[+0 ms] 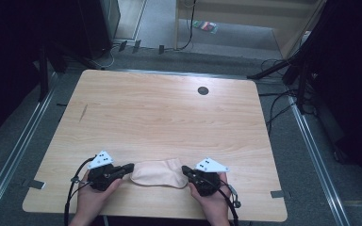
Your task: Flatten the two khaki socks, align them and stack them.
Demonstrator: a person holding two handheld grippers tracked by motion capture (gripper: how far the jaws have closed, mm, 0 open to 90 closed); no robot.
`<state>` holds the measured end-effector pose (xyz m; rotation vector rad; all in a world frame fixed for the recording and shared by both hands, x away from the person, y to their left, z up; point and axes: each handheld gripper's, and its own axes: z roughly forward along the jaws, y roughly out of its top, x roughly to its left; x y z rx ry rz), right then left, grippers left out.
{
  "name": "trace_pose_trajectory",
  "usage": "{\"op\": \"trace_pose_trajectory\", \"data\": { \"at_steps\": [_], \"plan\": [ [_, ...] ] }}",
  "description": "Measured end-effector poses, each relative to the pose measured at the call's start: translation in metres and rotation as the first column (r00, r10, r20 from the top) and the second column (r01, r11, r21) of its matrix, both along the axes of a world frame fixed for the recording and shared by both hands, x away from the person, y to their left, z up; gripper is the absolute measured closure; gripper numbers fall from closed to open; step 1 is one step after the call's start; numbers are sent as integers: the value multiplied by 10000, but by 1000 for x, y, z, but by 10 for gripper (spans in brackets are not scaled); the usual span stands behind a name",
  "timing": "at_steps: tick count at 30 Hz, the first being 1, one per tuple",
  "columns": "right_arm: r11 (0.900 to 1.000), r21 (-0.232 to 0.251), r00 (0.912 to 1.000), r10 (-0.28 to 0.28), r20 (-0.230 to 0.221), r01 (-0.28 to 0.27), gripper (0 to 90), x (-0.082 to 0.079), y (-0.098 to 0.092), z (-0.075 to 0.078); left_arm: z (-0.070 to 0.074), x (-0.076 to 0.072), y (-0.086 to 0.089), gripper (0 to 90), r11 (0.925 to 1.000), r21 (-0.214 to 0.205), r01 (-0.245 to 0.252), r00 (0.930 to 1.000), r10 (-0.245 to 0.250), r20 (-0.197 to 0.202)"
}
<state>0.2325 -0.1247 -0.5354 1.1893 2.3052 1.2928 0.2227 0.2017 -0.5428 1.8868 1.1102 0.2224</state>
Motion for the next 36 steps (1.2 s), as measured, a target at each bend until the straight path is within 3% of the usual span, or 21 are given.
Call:
{"op": "trace_pose_trajectory", "data": {
  "at_steps": [4, 7, 11, 13, 16, 18, 20, 22, 25, 31, 36],
  "plan": [
    [9984, -344, 9961, -469, -747, 444, 900, 9, 1, -12, -7, 3, -2, 900, 9974, 709, -111, 9995, 133, -304],
    [9976, -434, 9953, -576, -777, 543, 900, 10, -1, -13, -10, 4, 0, 900, 9962, 852, -164, 9984, 209, -523],
    [9976, -271, 9937, -652, -910, 629, 900, 10, -3, -14, -9, 4, -1, 900, 9955, 928, -189, 9987, 232, -456],
    [9975, -269, 9938, -676, -888, 654, 900, 10, -3, -14, -7, 2, 0, 900, 9969, 711, -333, 9989, 356, -319],
    [9973, -294, 9939, -690, -858, 667, 900, 10, -3, -14, 0, -2, 6, 900, 9991, -155, -403, 9992, 403, -18],
    [9973, -257, 9935, -713, -882, 692, 900, 10, -3, -14, 3, -4, 6, 900, 9989, -418, -199, 9997, 205, 122],
    [9972, -253, 9935, -730, -868, 710, 900, 9, -2, -14, 2, -4, 3, 900, 9988, -448, 214, 9997, -218, -81],
    [9970, -251, 9932, -747, -890, 727, 900, 9, -2, -14, -1, -4, -2, 900, 9968, -282, 747, 9964, -757, -370],
    [9967, -240, 9931, -793, -862, 775, 900, 9, -2, -15, -5, -4, -9, 900, 9933, 79, 1154, 9915, -1147, -621],
    [9967, -218, 9929, -796, -879, 780, 900, 9, -2, -15, -7, -1, -10, 900, 9941, 608, 903, 9943, -865, -631],
    [9957, -236, 9936, -905, -679, 891, 900, 15, 5, -16, -7, 9, -9, 900, 9953, 901, 356, 9988, -323, -380]
  ]
}}
